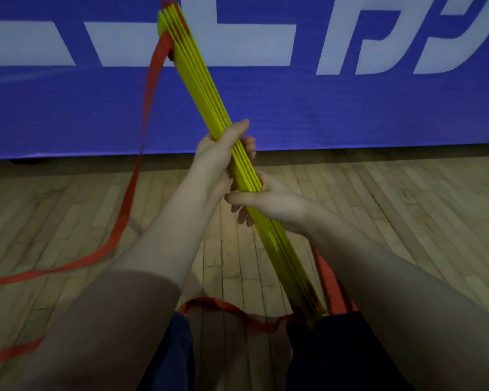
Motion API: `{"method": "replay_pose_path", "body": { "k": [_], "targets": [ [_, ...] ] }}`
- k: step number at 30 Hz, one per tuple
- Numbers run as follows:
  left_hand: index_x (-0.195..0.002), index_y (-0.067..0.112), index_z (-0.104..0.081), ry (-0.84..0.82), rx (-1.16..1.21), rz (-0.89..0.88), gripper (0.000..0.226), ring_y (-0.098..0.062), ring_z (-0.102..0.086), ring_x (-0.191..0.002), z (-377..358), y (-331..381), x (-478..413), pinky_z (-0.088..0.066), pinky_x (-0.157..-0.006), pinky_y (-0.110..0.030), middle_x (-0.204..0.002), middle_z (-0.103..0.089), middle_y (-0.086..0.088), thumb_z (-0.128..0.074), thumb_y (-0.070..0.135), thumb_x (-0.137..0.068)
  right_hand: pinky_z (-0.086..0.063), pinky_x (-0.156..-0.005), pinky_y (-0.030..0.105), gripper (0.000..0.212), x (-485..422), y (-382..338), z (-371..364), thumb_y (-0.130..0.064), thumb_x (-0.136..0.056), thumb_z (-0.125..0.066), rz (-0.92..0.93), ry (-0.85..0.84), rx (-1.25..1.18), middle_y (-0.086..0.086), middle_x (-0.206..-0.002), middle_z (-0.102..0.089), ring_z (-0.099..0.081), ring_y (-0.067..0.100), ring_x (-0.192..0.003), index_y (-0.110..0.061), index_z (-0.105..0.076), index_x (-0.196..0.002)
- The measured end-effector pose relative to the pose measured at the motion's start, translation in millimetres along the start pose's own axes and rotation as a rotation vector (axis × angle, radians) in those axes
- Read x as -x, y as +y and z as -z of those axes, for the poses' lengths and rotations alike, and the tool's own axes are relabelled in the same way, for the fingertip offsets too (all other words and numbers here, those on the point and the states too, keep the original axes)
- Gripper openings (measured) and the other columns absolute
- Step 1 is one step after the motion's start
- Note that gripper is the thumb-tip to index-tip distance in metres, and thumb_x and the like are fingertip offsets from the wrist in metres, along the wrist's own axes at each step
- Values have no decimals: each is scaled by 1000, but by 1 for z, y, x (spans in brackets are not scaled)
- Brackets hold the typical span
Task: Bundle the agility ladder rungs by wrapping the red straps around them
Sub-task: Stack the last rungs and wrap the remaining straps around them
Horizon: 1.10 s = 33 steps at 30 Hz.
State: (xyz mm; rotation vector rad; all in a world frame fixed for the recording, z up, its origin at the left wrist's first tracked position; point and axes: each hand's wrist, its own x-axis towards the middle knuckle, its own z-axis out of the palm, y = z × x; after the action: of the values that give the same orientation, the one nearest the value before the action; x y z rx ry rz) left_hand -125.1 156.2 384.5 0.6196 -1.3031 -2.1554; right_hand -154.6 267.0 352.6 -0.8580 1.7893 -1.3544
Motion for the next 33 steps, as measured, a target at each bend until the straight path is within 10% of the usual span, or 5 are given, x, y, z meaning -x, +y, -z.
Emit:
{"method": "replay_pose_path", "body": {
  "k": [4, 15, 20, 29, 33],
  "targets": [
    [-76, 13, -49, 185, 139, 2, 20, -8, -49, -36, 24, 10, -21, -44, -42, -18, -41, -50, 2, -64, 15, -88, -59, -79, 45, 31, 13, 14, 19, -24, -86, -72, -285, -352, 230, 13, -87, -69, -69, 29, -78, -7, -57, -107],
    [-70, 15, -42, 202, 92, 114, 29, -10, -41, -32, 35, -9, -36, -38, -38, -17, -37, -39, 4, -66, 13, -86, -52, -88, 43, 78, 5, 42, 36, -82, -81, -32, -347, -170, 168, 7, -102, -73, -70, 23, -93, -21, -56, -122],
    [-68, 16, -41, 288, 177, 114, 32, -8, -41, -31, 58, -3, -46, -37, -38, -15, -36, -38, 4, -65, 17, -88, -55, -75, 57, 89, 12, 78, 64, -75, -89, -18, -815, 35, -234, 28, -110, -63, -65, 45, -95, 1, -53, -121],
    [-71, 12, -47, 315, 274, 71, 25, -13, -45, -35, 49, -9, -40, -41, -43, -22, -40, -41, 1, -67, 15, -86, -56, -70, 53, 83, 4, 65, 49, -62, -97, -25, -719, 412, -935, 39, -106, -59, -64, 46, -81, 14, -43, -125],
    [-62, 13, -45, 287, 268, 86, 33, -15, -42, -37, 50, -5, -42, -41, -42, -21, -38, -38, 1, -64, 21, -88, -55, -78, 47, 74, 9, 57, 58, -61, -94, -39, -666, 143, -548, 29, -107, -66, -67, 39, -91, 7, -56, -118]
  ]
}}
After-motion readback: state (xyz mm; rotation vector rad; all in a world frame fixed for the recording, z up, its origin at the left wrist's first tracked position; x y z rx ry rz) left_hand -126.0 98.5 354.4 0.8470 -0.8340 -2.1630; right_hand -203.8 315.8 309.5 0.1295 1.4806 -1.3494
